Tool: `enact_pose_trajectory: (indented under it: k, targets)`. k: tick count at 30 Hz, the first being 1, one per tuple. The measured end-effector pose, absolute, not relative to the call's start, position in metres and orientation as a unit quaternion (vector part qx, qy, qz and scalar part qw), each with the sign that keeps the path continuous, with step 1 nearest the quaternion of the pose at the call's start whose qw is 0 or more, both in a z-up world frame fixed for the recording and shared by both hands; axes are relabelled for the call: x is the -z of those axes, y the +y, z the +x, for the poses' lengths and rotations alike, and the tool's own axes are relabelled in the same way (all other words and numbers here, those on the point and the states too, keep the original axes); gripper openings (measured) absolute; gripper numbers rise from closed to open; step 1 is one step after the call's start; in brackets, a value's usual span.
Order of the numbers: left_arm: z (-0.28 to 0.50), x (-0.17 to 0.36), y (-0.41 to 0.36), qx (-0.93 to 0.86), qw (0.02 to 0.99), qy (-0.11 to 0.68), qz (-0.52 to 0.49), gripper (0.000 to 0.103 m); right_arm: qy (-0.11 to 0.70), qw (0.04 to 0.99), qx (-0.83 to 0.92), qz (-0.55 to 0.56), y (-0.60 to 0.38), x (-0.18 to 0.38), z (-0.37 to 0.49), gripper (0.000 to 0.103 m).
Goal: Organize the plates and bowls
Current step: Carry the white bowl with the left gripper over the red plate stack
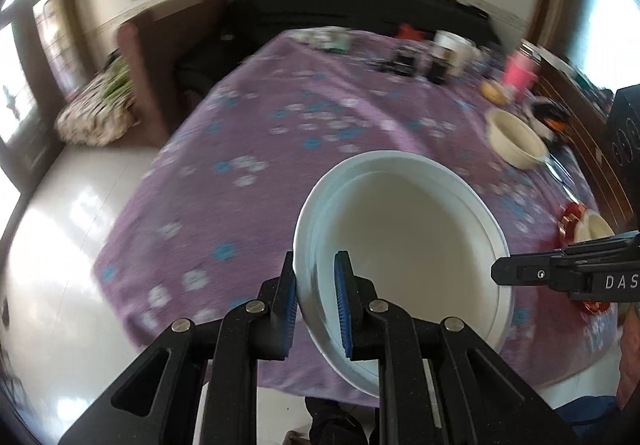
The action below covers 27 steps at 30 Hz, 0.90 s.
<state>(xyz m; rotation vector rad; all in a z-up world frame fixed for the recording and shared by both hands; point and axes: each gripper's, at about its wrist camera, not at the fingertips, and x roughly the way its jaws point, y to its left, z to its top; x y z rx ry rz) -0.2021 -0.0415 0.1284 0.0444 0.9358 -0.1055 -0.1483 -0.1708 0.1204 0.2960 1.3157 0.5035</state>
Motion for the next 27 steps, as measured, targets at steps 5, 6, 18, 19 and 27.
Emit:
enact_pose_trajectory:
  k: [5,6,18,19,27]
  targets:
    - [-0.189,-0.135,-0.115,0.13,0.882,0.446,0.077,0.016,0.584,0.768,-0.17,0.201,-0.247,-0.123,-0.176,0.012]
    - [-0.187,-0.136,-0.127,0.143,0.88,0.445,0.086,0.016,0.58,0.77,-0.161,0.21,-0.257,-0.123,-0.179,0.011]
    - [-0.196,-0.139,-0.288,0.313,0.833,0.417,0.185,0.017,0.495,0.801,0.004,0.336,-0.414,-0.15,-0.278,0.011]
    - [-0.198,-0.138,-0.297,0.322,0.829,0.415,0.189,0.017,0.491,0.801,0.015,0.341,-0.424,-0.151,-0.284,0.011]
    - [-0.201,-0.128,-0.354,0.362,0.807,0.416,0.211,0.02,0.471,0.799,0.069,0.368,-0.468,-0.154,-0.315,0.011]
